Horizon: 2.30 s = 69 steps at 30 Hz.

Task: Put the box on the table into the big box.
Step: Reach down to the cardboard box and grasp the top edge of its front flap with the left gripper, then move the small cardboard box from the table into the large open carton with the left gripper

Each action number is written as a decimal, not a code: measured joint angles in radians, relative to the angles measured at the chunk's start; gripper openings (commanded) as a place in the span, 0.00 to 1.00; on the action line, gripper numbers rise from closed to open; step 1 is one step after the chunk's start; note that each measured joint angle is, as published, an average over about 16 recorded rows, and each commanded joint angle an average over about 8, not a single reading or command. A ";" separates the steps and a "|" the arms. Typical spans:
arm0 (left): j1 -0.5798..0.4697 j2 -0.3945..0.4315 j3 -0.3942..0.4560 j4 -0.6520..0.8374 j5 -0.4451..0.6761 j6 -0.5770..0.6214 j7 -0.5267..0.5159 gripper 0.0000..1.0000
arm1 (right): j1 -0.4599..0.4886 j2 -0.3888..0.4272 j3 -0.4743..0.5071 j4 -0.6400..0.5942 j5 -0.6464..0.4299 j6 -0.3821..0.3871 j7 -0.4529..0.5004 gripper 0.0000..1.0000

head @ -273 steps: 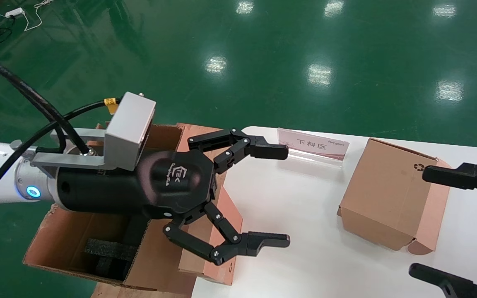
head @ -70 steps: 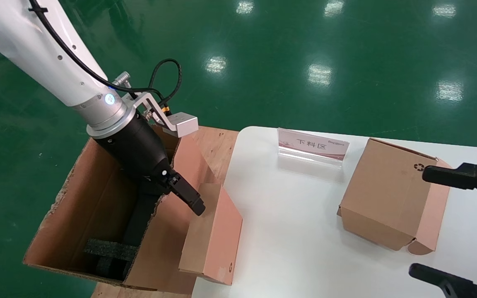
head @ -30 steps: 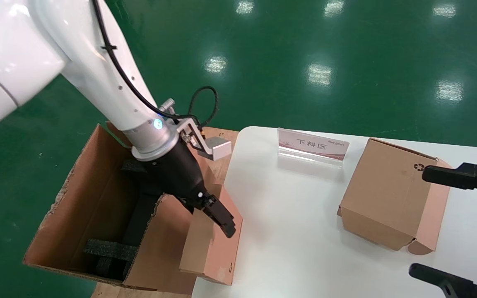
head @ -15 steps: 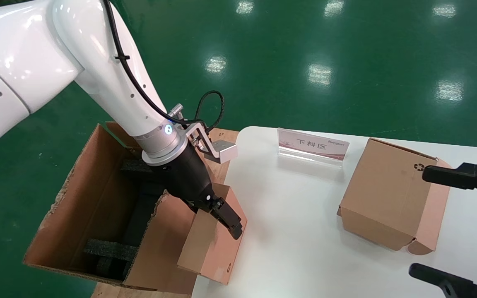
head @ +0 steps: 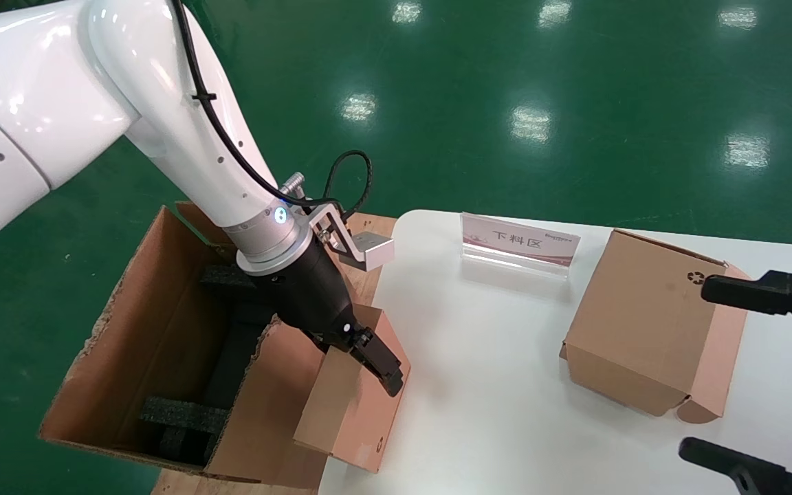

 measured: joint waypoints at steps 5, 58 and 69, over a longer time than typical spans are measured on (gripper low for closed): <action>0.000 0.000 0.000 0.000 0.000 -0.001 0.000 0.00 | 0.000 0.000 0.000 0.000 0.000 0.000 0.000 0.00; -0.324 -0.237 -0.211 -0.140 0.272 -0.122 0.063 0.00 | 0.000 0.000 0.000 0.000 0.000 0.000 0.000 1.00; -0.423 -0.339 -0.180 -0.237 0.332 -0.008 -0.066 0.00 | 0.000 0.000 0.000 0.000 0.000 0.000 0.000 1.00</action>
